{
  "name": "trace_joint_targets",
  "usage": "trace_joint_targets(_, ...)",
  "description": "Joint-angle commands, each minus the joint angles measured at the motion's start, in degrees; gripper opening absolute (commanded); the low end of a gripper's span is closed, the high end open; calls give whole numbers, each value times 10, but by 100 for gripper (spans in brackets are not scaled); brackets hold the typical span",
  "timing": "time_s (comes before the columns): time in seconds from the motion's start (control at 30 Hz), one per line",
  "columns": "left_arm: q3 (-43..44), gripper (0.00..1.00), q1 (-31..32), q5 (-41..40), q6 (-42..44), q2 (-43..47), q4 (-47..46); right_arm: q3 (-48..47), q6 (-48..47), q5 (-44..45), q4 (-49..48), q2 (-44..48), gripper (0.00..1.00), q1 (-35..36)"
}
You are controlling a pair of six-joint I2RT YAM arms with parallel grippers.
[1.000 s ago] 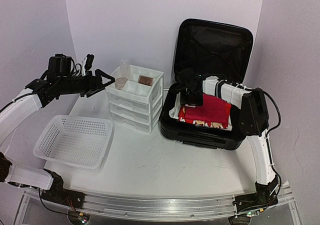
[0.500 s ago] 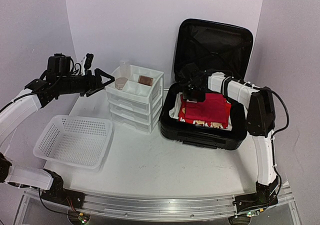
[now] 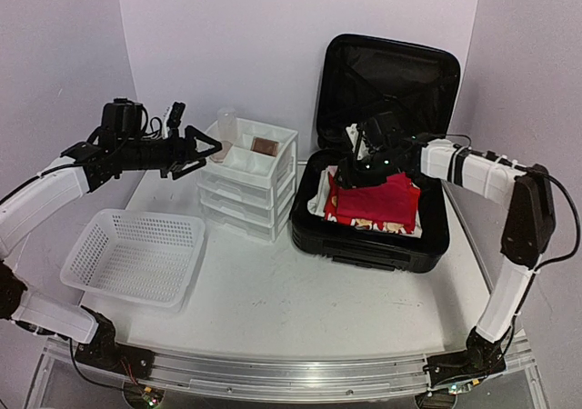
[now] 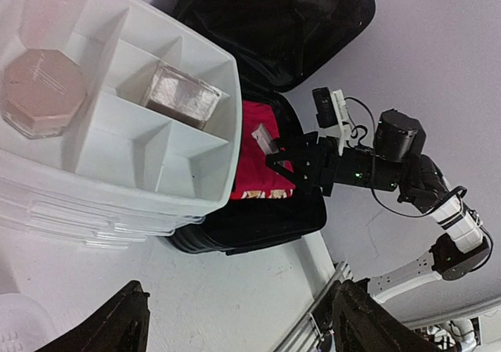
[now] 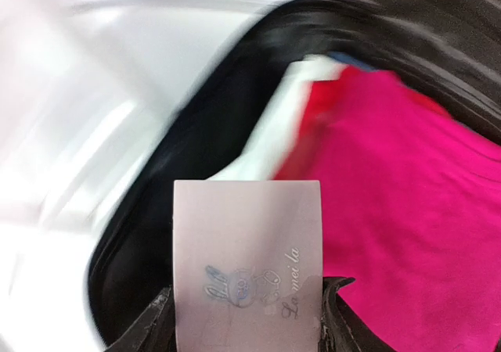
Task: Open, take out, and arrange the luggage
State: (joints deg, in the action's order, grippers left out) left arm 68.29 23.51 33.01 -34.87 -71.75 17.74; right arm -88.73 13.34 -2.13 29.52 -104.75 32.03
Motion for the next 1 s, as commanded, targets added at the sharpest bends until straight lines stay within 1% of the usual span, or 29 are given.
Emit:
trace_joint_targets(0.0,57,80,58,34,-32,-46,-53,72,-138,-149,-94,125,50,31)
trace_joint_targets(0.1,97,80,118,21,-36,-94,-56,110,-172,-139,-107,177,50,63)
trace_joint_targets(0.27,148,79,179,-13,-64,-174,-68,157,-152,-108,-175,217,50,114)
trace_joint_targets(0.4,141,75,207,-39,-93,-184,-130,169,-138,-85,-211,219,49,137)
trace_joint_targets(0.47,141,73,215,-51,-97,-186,-142,174,-119,-73,-225,217,49,145)
trace_joint_targets(0.53,143,68,217,-51,-110,-195,-144,176,-111,-61,-238,214,49,150)
trace_joint_targets(0.73,140,48,218,-54,-122,-203,-151,174,-114,-31,-249,207,49,167)
trace_joint_targets(0.8,138,40,218,-60,-121,-200,-152,173,-119,-23,-249,206,48,173)
trace_joint_targets(0.97,138,25,218,-60,-108,-196,-152,171,-151,18,-241,198,48,200)
